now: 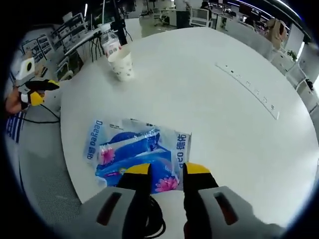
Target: Arrange the tabletop items into an orderly group along one side of the table until the central work area is clear of visible clutter.
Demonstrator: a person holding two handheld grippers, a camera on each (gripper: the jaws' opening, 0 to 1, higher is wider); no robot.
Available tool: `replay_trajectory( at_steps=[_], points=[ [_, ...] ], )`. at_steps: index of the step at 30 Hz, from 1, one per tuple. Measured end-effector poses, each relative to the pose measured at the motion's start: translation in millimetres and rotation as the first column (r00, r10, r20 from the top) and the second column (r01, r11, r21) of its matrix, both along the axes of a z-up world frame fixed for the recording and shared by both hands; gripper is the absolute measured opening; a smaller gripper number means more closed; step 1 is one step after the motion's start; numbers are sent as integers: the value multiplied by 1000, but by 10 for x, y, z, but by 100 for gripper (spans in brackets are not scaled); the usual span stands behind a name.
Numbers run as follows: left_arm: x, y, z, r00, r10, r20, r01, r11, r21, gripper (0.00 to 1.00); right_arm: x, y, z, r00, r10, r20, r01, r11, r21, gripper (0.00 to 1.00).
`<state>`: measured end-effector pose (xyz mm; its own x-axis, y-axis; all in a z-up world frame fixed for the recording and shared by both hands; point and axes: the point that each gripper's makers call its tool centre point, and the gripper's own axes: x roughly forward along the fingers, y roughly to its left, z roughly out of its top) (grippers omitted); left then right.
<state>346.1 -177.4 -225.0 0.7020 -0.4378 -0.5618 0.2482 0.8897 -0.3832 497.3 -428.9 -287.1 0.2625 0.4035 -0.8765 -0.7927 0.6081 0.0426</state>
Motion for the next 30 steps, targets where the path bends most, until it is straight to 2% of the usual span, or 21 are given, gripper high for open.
replay_trajectory(
  at_steps=[8, 15, 19, 30],
  points=[
    [-59, 86, -26, 1000, 16, 0, -16, 1000, 4, 49, -23, 93, -135, 999, 21, -33, -22, 1000, -20, 20],
    [-81, 180, -27, 1000, 28, -5, -28, 1000, 6, 49, 28, 76, -184, 999, -12, -30, 12, 1000, -3, 4],
    [-63, 208, -19, 1000, 29, -4, -29, 1000, 7, 49, 22, 65, -183, 999, -23, -30, 23, 1000, 2, 1],
    [-10, 214, -23, 1000, 17, 0, -17, 1000, 4, 49, -27, 76, -148, 999, -27, -25, 28, 1000, 12, 0]
  ],
)
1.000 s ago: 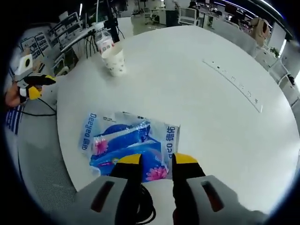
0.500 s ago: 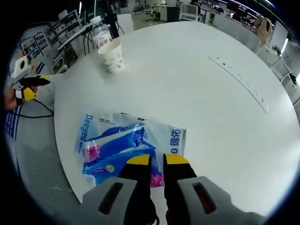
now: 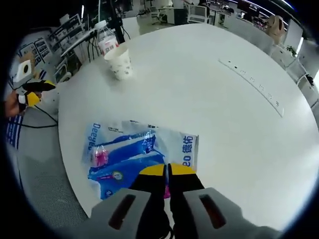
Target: Arrange the tabletop items into an orderly group along one side of the table until the central work area is clear of visible clutter.
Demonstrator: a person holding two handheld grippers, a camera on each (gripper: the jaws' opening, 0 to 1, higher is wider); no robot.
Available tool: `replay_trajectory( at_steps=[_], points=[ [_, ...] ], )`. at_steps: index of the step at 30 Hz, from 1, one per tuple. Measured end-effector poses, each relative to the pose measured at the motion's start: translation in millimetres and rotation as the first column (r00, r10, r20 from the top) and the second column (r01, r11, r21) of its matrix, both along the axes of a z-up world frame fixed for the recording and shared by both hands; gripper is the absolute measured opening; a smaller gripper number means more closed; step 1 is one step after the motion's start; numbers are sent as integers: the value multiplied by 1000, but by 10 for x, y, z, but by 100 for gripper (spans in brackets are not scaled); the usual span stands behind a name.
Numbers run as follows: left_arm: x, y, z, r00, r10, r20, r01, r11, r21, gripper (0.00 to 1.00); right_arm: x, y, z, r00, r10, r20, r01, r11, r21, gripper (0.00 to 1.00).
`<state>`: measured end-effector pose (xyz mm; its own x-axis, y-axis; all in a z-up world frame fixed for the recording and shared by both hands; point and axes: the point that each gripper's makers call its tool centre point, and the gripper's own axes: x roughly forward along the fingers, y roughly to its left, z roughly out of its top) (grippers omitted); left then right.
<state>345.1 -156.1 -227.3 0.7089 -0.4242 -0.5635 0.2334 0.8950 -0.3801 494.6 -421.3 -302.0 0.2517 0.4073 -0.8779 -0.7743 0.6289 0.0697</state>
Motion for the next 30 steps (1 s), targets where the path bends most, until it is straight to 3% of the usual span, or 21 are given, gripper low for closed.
replay_trajectory(
  at_steps=[4, 16, 25, 30],
  points=[
    [-3, 19, -4, 1000, 2, 0, -2, 1000, -3, 49, -24, 24, 27, 1000, -15, -1, 15, 1000, 10, 0],
    [-10, 57, -14, 1000, 5, -1, -5, 1000, -9, 49, 26, -3, 234, 981, -192, -1, 191, 975, 116, 0],
    [8, 46, -18, 1000, -10, -1, 10, 1000, -12, 49, -68, -196, 191, 970, -241, 28, 237, 965, 111, 0],
    [42, 9, -10, 1000, -28, 2, 28, 1000, -9, 49, -253, -225, 177, 971, -238, 29, 234, 967, 98, 0]
  ],
)
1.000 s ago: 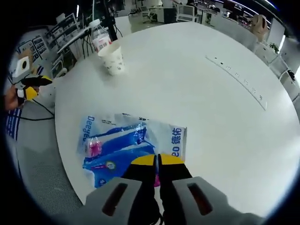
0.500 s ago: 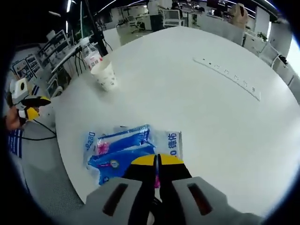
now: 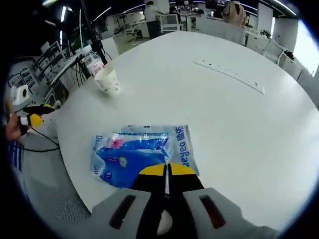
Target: Arrange the tabletop items into an orderly group along one side of the table until the central work area is clear of visible clutter.
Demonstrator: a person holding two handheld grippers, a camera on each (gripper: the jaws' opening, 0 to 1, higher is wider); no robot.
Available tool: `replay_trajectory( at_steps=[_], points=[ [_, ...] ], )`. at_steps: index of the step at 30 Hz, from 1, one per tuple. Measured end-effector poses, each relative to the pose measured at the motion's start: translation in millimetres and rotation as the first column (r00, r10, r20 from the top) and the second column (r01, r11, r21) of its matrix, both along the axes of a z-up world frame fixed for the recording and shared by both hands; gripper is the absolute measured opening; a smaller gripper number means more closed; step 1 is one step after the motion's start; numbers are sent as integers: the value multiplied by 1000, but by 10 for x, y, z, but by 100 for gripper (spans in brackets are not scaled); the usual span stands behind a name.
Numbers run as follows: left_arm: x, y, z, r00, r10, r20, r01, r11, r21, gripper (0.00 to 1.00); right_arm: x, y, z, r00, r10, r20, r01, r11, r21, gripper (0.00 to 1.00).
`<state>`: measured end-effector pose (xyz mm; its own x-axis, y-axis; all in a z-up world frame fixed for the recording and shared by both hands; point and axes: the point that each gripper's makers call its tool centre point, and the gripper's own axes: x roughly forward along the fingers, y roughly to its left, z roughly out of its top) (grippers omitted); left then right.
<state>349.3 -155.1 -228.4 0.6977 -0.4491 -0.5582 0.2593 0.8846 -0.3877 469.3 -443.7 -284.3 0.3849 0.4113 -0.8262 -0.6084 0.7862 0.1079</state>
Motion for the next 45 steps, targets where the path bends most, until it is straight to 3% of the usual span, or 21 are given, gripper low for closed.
replay_trajectory(
  at_steps=[16, 24, 36, 45],
  points=[
    [-16, -207, 6, 999, -42, 1, 42, 999, 3, 49, -531, 3, 4, 1000, 7, 18, -7, 1000, -11, 0],
    [-11, -276, 11, 998, -62, 1, 62, 998, 9, 49, -727, 18, -25, 999, -49, 4, 49, 998, 31, 3],
    [17, -366, 65, 996, -87, 12, 86, 996, 17, 49, -795, -1, 15, 999, -54, 1, 54, 997, 59, 8],
    [-11, -425, 54, 995, -104, 4, 104, 994, 22, 49, -724, -46, 41, 998, -56, -4, 56, 996, 74, 12]
  ],
)
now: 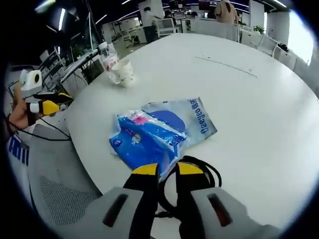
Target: Arrange the tabletop items into an orderly group along one side of the table until the central work area is clear of visible clutter.
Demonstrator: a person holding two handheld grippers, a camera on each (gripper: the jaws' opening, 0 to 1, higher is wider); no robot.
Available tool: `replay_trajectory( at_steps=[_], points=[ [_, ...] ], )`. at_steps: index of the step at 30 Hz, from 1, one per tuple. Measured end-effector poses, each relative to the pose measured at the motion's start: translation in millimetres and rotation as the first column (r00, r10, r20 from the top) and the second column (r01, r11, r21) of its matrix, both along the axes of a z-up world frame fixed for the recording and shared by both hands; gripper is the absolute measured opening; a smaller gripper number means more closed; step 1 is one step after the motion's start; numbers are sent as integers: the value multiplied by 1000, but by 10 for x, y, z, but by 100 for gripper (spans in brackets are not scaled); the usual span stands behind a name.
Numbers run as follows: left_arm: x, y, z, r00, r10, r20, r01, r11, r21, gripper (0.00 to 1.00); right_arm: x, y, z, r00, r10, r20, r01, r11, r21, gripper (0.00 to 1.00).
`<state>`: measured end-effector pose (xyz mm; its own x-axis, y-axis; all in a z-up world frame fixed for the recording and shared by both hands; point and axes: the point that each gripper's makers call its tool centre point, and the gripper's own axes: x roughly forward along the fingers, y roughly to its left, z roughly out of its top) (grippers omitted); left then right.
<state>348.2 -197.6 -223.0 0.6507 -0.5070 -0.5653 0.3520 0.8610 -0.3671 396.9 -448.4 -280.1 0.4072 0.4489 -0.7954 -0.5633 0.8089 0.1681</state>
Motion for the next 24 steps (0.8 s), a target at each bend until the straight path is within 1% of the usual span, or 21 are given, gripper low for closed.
replay_trajectory(
  at_steps=[3, 5, 15, 18, 20, 21, 24],
  points=[
    [10, -4, 8, 1000, -1, 2, 1, 1000, 2, 49, 38, -8, -6, 1000, 10, -4, -10, 1000, -5, 14],
    [10, -8, 18, 1000, -2, 3, 2, 1000, 5, 49, 52, 8, -19, 1000, 11, -21, -11, 1000, 4, 18],
    [7, -8, 29, 1000, -1, 0, 1, 1000, 10, 49, 84, 86, -226, 996, 36, -82, -38, 999, -17, 22],
    [7, -4, 32, 1000, 0, -1, 0, 1000, 14, 49, 103, 68, -277, 995, 24, -96, -27, 999, -31, 20],
    [8, 0, 32, 1000, 2, -2, -2, 1000, 14, 48, 119, 61, -269, 995, 11, -95, -13, 1000, -28, 11],
    [10, 1, 35, 1000, 3, -2, -3, 1000, 15, 48, 130, 54, -258, 996, 7, -89, -9, 1000, -28, 3],
    [13, 2, 30, 1000, 6, -2, -6, 1000, 16, 48, 164, 44, -218, 995, -26, -92, 26, 1000, -1, 0]
  ],
)
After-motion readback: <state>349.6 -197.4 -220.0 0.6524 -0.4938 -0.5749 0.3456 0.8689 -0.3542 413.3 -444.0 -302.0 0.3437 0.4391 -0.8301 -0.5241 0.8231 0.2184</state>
